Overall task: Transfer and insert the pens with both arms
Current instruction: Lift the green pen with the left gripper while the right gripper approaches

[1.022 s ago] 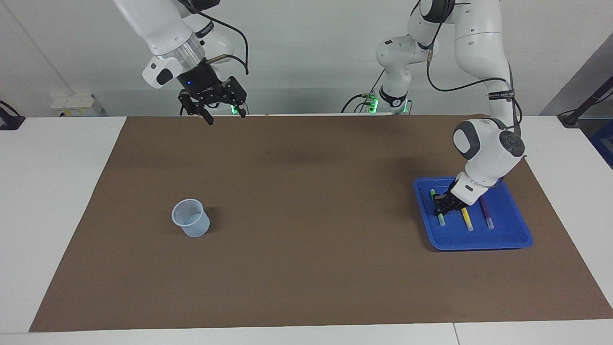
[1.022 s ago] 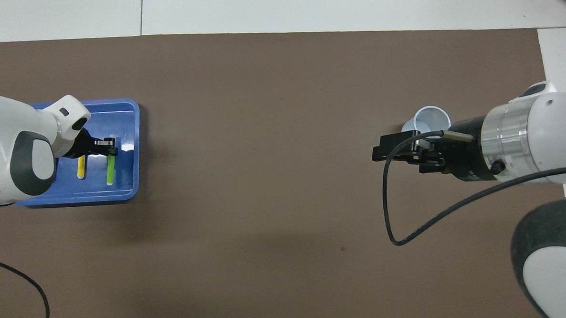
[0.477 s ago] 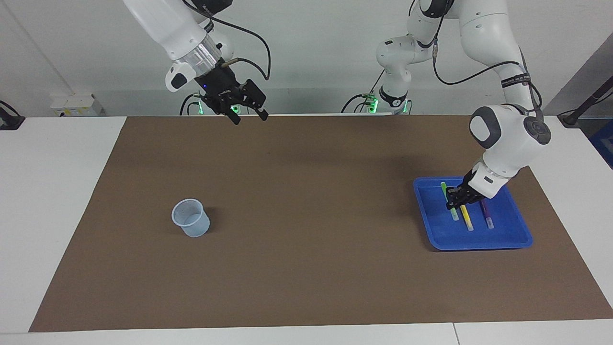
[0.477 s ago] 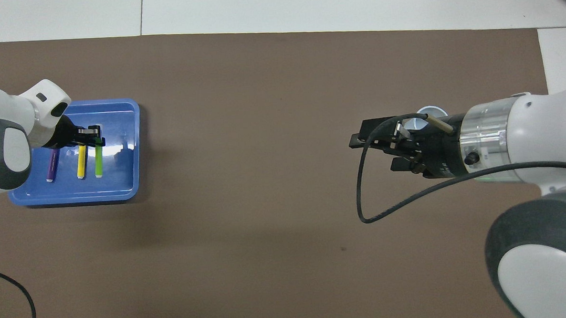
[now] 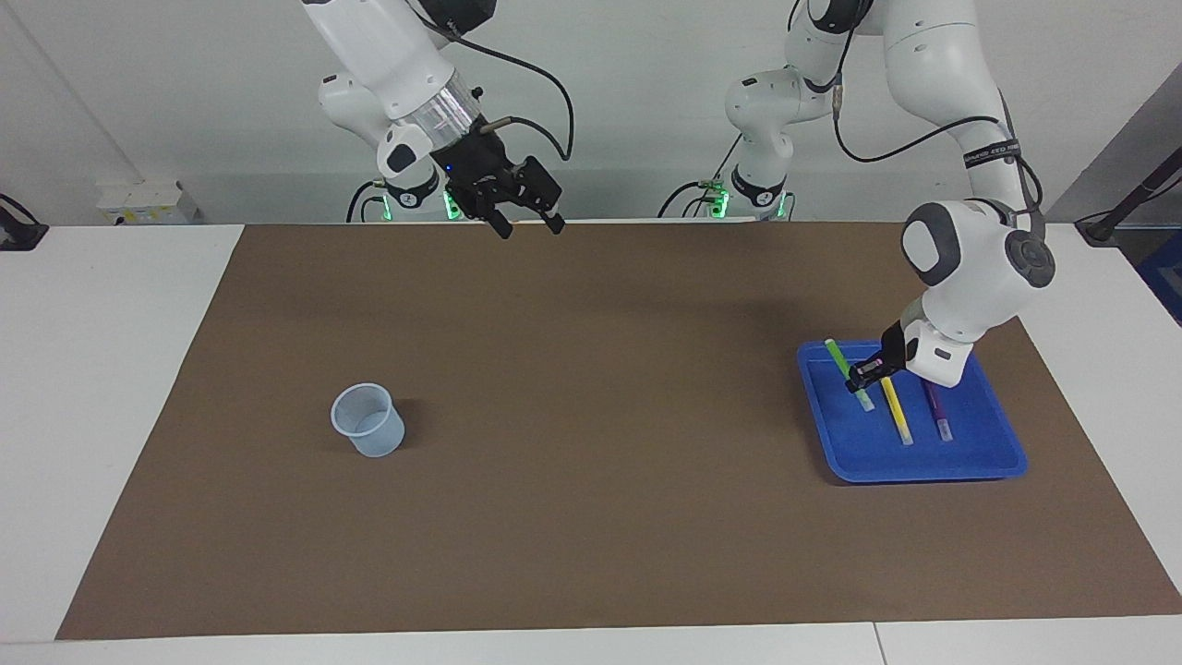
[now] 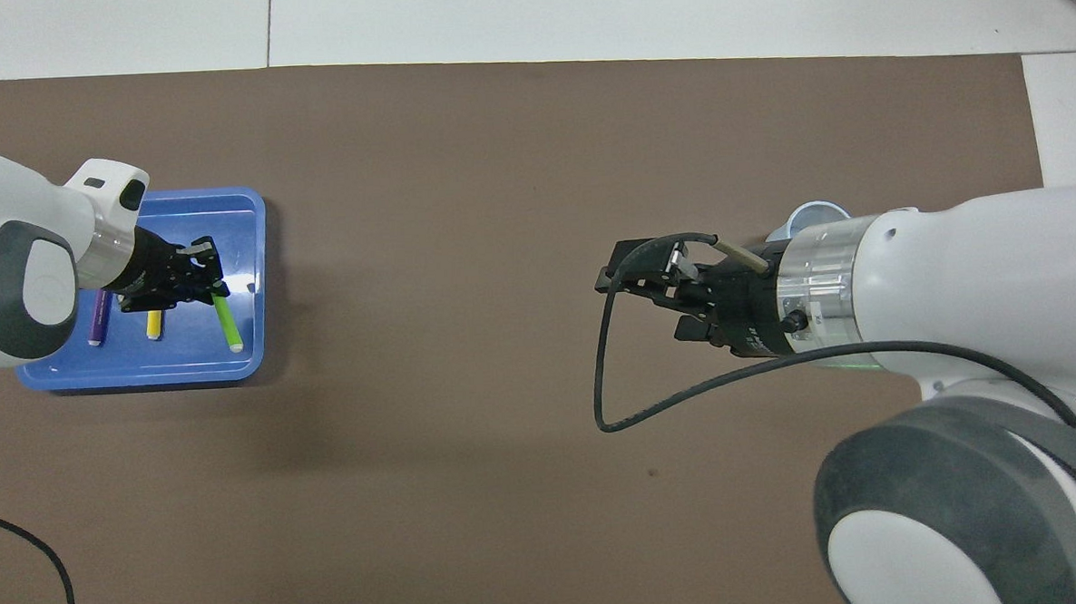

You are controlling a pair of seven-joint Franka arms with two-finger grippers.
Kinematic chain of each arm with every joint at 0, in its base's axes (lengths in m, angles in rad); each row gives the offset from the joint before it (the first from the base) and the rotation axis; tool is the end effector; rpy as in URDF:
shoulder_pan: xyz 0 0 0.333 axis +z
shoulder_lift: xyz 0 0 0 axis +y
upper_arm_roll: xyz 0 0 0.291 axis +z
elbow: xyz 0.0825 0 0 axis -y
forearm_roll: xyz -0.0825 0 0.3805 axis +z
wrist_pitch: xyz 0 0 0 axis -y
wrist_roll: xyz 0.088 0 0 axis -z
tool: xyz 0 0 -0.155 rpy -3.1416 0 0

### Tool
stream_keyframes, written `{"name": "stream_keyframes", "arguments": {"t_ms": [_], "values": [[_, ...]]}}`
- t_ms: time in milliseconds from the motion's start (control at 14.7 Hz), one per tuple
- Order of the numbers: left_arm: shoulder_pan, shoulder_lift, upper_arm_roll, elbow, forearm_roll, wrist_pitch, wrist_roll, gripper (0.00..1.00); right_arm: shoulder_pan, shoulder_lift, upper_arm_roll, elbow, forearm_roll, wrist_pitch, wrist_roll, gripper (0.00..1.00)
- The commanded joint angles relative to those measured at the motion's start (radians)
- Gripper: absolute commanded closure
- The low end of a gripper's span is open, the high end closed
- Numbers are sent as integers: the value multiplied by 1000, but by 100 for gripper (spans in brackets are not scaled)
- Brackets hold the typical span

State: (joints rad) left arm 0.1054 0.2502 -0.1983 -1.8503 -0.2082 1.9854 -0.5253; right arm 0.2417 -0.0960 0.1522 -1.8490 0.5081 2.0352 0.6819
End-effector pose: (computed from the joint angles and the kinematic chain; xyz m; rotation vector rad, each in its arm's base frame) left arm 0.5887 -0.0742 0.3152 2.8376 0.7710 -0.2628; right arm 0.5102 0.2670 0.5294 -2.5318 0.5833 0.0040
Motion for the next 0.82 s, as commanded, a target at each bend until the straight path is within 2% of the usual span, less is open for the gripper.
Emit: {"name": "stream_keyframes", "arguments": {"t_ms": [0, 545, 750], "values": [[-24, -25, 8, -6, -88, -37, -90, 100, 50, 18, -2, -12, 29, 58, 42, 0], [-107, -29, -1, -4, -475, -20, -465, 100, 57, 62, -2, -33, 58, 155, 87, 0], [-151, -29, -6, -4, -543, 7, -530, 100, 93, 67, -3, -39, 58, 164, 93, 0]]}}
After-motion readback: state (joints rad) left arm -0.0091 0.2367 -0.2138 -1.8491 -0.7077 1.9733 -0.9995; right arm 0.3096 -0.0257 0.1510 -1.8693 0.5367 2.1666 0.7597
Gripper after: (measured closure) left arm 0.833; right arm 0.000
